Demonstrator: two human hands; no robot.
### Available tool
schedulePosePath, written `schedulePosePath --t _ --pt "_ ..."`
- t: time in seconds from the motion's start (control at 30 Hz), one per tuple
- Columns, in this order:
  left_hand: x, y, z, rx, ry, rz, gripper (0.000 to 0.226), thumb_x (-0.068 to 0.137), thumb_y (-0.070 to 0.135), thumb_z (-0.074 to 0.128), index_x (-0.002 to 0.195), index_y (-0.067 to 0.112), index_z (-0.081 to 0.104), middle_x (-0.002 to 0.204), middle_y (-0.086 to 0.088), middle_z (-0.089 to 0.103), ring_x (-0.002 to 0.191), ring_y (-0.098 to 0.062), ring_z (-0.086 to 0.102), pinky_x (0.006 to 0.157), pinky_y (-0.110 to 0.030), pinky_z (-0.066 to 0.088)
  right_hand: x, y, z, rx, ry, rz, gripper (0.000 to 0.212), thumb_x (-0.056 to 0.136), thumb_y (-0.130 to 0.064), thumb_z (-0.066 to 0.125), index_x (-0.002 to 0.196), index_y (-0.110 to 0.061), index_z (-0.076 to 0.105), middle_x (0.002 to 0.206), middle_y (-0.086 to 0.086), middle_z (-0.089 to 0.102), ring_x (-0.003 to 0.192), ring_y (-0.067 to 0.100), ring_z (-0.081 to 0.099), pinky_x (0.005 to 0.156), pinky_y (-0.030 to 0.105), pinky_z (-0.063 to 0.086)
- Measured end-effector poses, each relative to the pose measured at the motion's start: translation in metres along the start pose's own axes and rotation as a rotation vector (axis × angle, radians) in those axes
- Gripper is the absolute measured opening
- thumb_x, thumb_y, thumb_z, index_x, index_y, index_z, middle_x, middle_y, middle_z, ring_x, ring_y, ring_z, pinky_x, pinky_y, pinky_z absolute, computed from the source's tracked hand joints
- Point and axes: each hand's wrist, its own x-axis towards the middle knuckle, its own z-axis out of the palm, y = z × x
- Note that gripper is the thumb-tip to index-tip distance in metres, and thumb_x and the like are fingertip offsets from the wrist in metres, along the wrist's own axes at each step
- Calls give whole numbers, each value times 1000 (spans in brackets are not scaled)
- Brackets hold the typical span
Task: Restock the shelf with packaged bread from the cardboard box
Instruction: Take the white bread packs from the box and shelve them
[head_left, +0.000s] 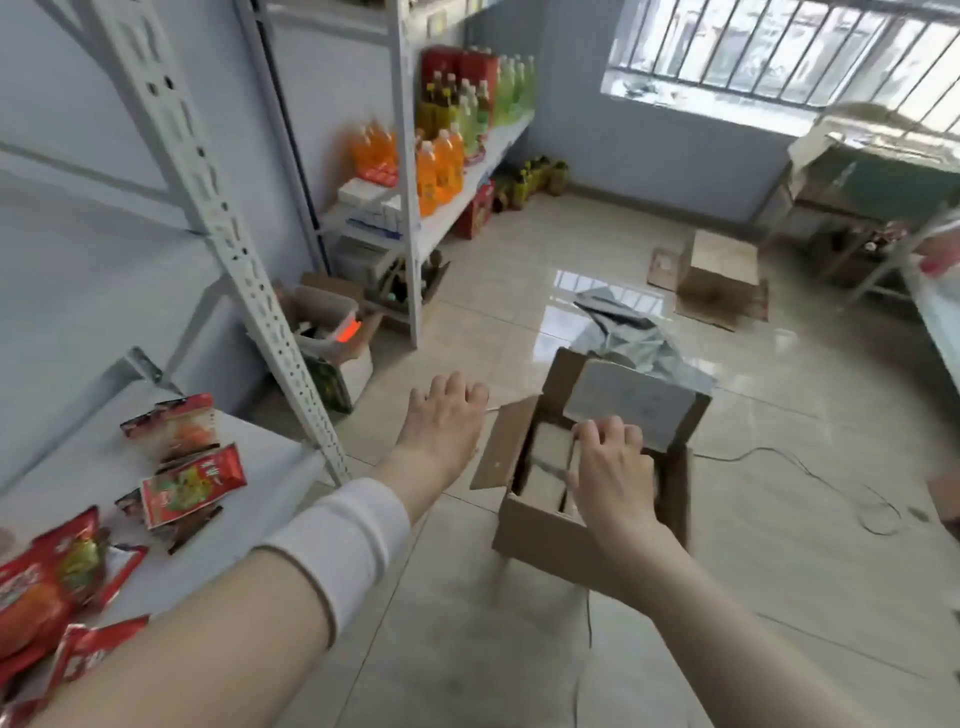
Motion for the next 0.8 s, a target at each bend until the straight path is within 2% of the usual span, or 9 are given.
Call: schedulePosePath --t 0.07,0.2,0.33,0.43,0.5,0.6,0.67,0.8 --pt "24 53 26 -27 -71 59 47 85 24 60 124 13 37 126 -11 42 116 -29 41 92 -39 37 -4 62 22 1 -66 111 39 86 -14 56 122 -17 44 127 8 41 115 28 37 86 39 43" --pt "60 117 78 -15 -187 147 39 86 17 57 120 12 38 123 -12 44 112 -30 43 89 -40 38 2 144 58 4 -180 278 46 84 -15 59 126 -18 41 130 9 40 118 28 36 86 38 42" --pt "103 139 125 -48 -281 159 44 83 23 62 120 13 39 120 -11 46 110 -29 45 88 -40 40 27 179 100 12 -274 333 35 88 -11 50 122 -18 43 127 7 41 116 27 36 82 36 42" --pt "145 147 172 -82 -342 148 47 82 28 64 118 13 39 121 -11 46 111 -29 45 93 -42 41 57 192 144 13 -360 332 38 88 -14 49 125 -19 41 129 6 39 117 27 36 87 35 41" --pt "176 152 211 -125 -405 114 50 81 31 65 119 13 39 122 -10 45 114 -29 44 95 -43 41 79 198 180 32 -438 352 41 87 -17 51 126 -19 40 129 6 39 119 27 35 91 36 41" --pt "223 157 266 -164 -461 64 54 82 36 64 123 14 37 125 -10 44 116 -28 43 94 -41 41 118 205 235 62 -536 363 44 86 -19 54 127 -18 37 130 7 37 119 28 35 89 36 41" --pt "255 161 303 -194 -463 9 58 83 36 63 127 12 34 128 -13 41 117 -29 42 95 -40 41 148 210 272 95 -548 372 46 87 -24 56 128 -16 36 130 9 38 118 28 36 88 37 43" --pt "312 172 372 -452 -441 -269 71 85 33 61 140 14 21 142 -19 27 128 -36 32 103 -45 33 213 218 348 267 -508 445 55 87 -36 57 130 -8 38 129 13 43 119 30 42 95 40 42"
